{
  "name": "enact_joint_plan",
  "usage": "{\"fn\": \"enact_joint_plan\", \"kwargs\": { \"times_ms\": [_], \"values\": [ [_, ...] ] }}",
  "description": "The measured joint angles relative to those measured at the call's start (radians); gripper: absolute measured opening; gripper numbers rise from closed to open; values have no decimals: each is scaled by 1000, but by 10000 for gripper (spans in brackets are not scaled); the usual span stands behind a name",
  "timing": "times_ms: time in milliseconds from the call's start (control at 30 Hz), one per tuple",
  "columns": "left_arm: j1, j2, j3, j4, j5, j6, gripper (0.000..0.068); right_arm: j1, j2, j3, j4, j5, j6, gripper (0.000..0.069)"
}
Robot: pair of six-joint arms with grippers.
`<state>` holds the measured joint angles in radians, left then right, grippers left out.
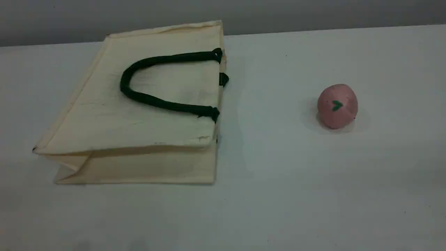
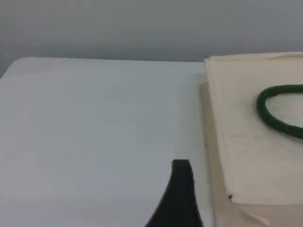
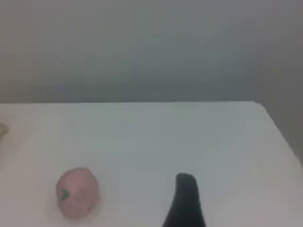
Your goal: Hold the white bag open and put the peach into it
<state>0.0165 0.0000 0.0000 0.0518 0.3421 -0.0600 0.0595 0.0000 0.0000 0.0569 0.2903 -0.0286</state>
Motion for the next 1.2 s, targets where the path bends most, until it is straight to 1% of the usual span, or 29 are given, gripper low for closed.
{"fn": "enact_joint_plan", "kwargs": {
  "times_ms": [233, 300, 367, 533, 600, 767, 833, 1100, 1200],
  "values": [
    [0, 0, 0, 0, 0, 0, 581, 0, 0, 0, -1, -1, 0, 503],
    [0, 0, 0, 0, -21, 0, 581, 0, 0, 0, -2, -28, 0, 503],
    [0, 0, 0, 0, -67, 0, 581, 0, 0, 0, -2, -89, 0, 503],
    [0, 0, 0, 0, -233, 0, 581, 0, 0, 0, 3, -277, 2, 503],
    [0, 0, 0, 0, -283, 0, 581, 0, 0, 0, 5, -338, 8, 503],
    [0, 0, 0, 0, -350, 0, 581, 0, 0, 0, 5, -461, 8, 503],
    [0, 0, 0, 0, -372, -2, 581, 0, 0, 0, 5, -477, 8, 503],
    [0, 0, 0, 0, -356, -1, 581, 0, 0, 0, 4, -488, 8, 503],
    [0, 0, 0, 0, -376, -1, 581, 0, 0, 0, 4, -491, 8, 503]
  ]
}}
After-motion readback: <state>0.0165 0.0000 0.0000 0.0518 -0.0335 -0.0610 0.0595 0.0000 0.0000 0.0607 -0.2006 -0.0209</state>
